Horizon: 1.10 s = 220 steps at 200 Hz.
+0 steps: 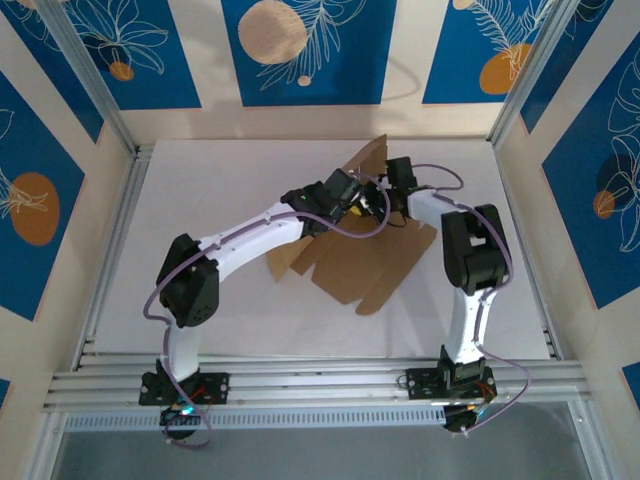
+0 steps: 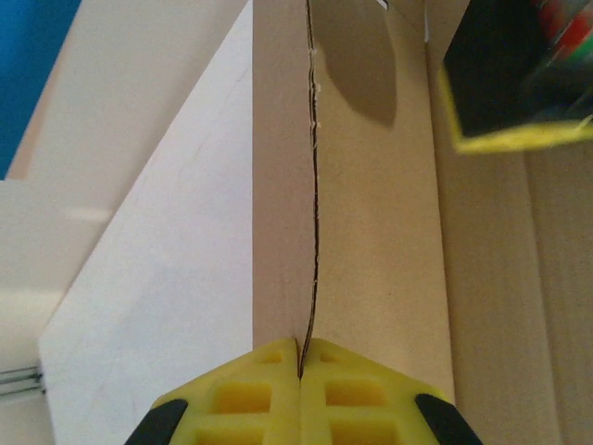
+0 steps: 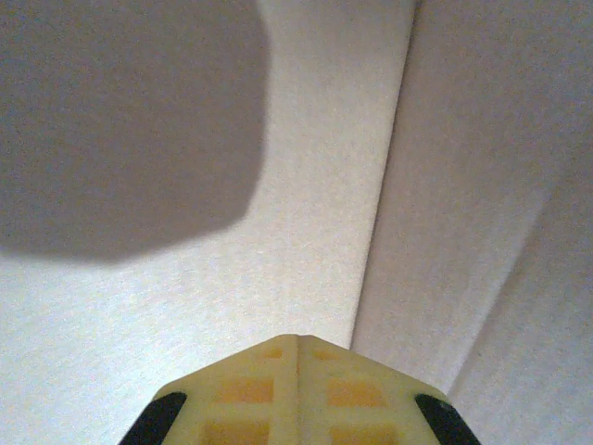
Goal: Fold the paper box
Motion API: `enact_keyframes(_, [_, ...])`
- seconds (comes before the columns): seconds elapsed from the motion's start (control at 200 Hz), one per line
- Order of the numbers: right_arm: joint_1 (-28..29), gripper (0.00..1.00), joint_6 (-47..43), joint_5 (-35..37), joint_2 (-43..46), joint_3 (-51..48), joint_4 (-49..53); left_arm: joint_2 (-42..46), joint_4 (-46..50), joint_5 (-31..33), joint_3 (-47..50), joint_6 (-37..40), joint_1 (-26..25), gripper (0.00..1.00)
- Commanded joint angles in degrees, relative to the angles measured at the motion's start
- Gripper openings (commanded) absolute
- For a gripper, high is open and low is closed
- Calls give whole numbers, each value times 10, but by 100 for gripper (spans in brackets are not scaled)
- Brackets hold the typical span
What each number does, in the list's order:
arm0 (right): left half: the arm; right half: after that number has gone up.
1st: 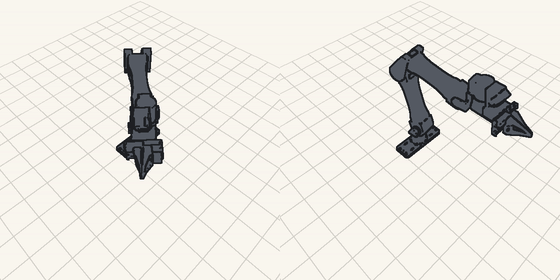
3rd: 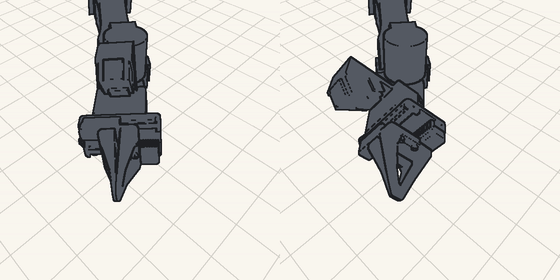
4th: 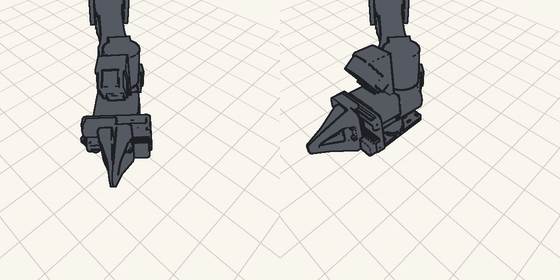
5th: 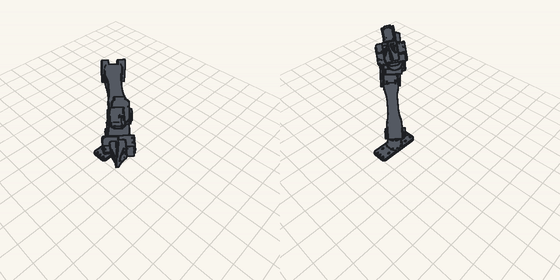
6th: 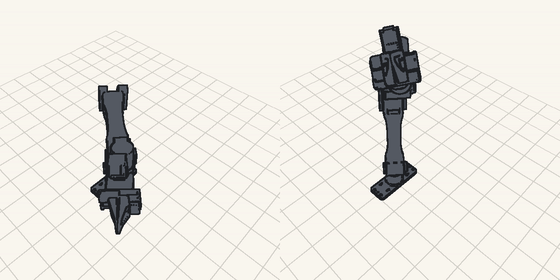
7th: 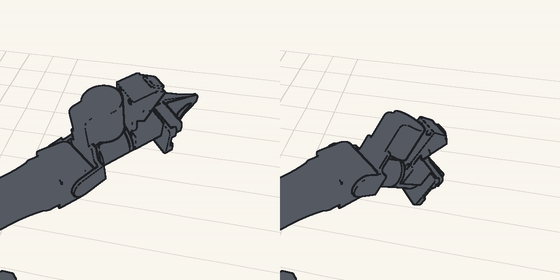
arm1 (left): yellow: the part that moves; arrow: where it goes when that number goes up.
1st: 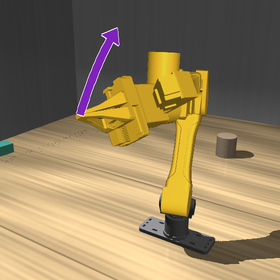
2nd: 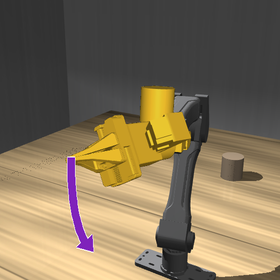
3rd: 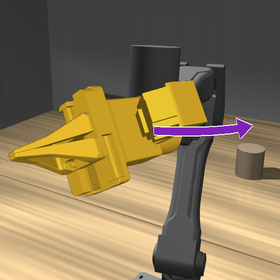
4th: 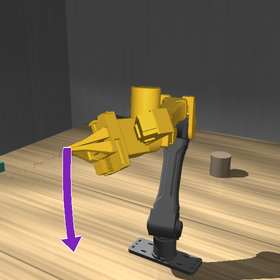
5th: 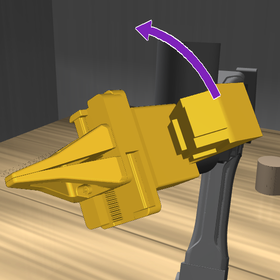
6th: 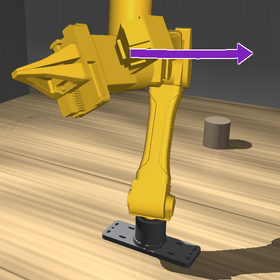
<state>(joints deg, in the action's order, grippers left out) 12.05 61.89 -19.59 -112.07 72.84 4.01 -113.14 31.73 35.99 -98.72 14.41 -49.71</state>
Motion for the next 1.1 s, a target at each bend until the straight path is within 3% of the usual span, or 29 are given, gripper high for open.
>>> enact_keyframes(0.0, [-34,7,21,1,61,-63,-58,-41,42,-15,36,21,-22,0])
enact_keyframes(0.165, [-88,18,-12,56,153,-89,10,-42,9,27,53,73,-37,0])
enact_keyframes(0.265, [-107,30,-30,26,181,-78,16,-41,-19,50,65,110,-45,0])
enact_keyframes(0.495, [-99,56,-24,-80,119,29,35,-41,-59,75,79,150,-49,0])
enact_keyframes(0.61, [-77,62,-34,-88,65,101,81,-45,-84,90,92,173,-54,0])
enact_keyframes(0.705, [-66,56,-29,-80,35,127,97,-51,-111,110,107,196,-62,0])
enact_keyframes(0.87, [-66,43,3,-100,3,104,38,-61,-143,135,125,217,-78,0])
enact_keyframes(0.975, [-66,26,6,-107,-7,101,18,-58,-152,143,130,220,-85,0])
enact_keyframes(1.095, [-68,14,41,-118,-1,80,-38,-40,-179,151,137,237,-85,0])
